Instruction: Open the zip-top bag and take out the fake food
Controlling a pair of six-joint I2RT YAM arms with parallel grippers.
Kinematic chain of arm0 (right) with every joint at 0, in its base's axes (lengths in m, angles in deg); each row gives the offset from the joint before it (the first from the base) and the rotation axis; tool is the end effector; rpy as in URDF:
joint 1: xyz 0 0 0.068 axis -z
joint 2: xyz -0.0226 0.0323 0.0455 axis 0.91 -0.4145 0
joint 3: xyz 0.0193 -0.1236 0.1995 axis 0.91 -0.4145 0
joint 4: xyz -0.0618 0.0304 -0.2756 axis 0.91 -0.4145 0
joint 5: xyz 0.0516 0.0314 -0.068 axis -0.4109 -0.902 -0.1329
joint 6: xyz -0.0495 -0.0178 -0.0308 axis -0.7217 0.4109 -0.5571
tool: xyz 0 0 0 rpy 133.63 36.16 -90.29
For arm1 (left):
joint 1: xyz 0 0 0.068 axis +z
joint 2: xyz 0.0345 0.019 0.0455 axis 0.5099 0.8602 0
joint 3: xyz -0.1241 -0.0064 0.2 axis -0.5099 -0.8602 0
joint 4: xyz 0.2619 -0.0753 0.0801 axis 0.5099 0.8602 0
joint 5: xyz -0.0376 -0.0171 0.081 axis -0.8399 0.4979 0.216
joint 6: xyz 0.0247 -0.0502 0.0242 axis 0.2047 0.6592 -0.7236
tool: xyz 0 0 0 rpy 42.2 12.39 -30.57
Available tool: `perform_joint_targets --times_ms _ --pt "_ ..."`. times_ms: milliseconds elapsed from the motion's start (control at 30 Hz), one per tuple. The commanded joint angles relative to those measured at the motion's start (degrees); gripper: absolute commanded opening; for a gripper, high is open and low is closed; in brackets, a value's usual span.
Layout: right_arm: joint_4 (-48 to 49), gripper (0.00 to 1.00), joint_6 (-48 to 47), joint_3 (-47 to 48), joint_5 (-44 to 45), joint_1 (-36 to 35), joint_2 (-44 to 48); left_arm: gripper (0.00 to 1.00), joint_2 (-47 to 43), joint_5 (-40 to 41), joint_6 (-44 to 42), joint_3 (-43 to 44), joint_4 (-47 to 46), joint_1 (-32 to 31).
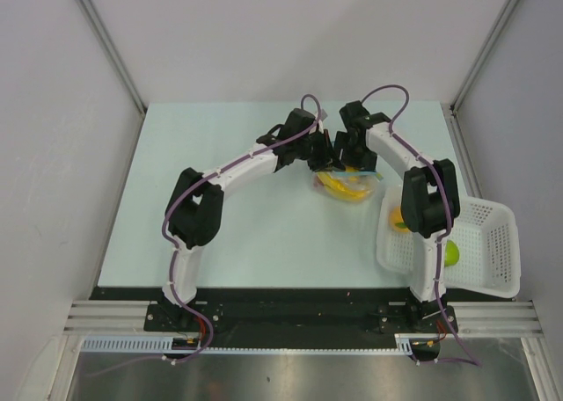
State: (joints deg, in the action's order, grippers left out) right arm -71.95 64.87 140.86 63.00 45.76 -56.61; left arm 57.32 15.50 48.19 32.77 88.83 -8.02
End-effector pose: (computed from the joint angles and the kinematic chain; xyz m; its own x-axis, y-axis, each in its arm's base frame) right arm 0.4200 0.1447 0.1729 -0.9175 0.1784 -0.3555 0.1677 0.9839 0.0611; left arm 0.3765 -0.3275 0.2048 -0.9323 -0.1052 -0.3460 0.2228 0.5864 -0.7788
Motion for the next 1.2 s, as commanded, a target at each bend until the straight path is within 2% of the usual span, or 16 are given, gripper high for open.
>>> perform_joint_targets --times_ms 0,167,200,267,300,367,400,500,633,700,1167 --pt "2.3 0.78 -2.2 0.1 1.2 -0.3 1.3 0.0 -1.0 0.0 0.4 0.6 -1.2 -0.5" --pt "1.8 0.58 -1.9 2.1 1.0 -0.6 3.4 0.0 -0.9 0.0 0.6 0.8 -1.2 -0.5" --pt "1.5 0.5 -1.9 2.6 0.8 -0.7 3.6 0.0 -0.9 0.0 0.6 0.9 -1.2 -0.5" --pt "1.2 0.4 -1.6 4.0 1.0 -1.1 4.5 0.0 -1.0 0.2 0.6 0.9 -1.2 -0.5" --pt "1.0 0.31 -1.5 4.8 1.0 -1.1 4.8 0.0 -0.9 0.3 0.6 0.9 -1.2 -0.6" --pt "0.0 0.27 -1.0 7.8 1.1 -1.4 5.1 0.0 -1.1 0.2 0.6 0.8 -1.3 -0.6" --pt "-1.3 0.21 -0.8 9.1 1.3 -1.5 5.1 0.0 -1.1 0.3 0.6 0.9 -1.4 -0.6" --pt "-4.7 0.15 0.3 14.8 1.8 -1.9 4.3 0.0 -1.3 0.5 0.7 0.8 -1.4 -0.6" --pt "-9.2 0.12 1.3 21.3 1.7 -2.0 4.0 0.0 -1.7 0.7 0.6 0.7 -1.3 -0.7" --pt "-11.0 0.07 1.6 22.9 1.3 -2.1 4.7 0.0 -1.7 0.8 0.6 0.5 -1.4 -0.7" --pt "-13.4 0.02 4.3 14.1 -4.5 -1.6 19.1 0.0 -1.6 1.3 0.1 0.9 -0.9 -0.1"
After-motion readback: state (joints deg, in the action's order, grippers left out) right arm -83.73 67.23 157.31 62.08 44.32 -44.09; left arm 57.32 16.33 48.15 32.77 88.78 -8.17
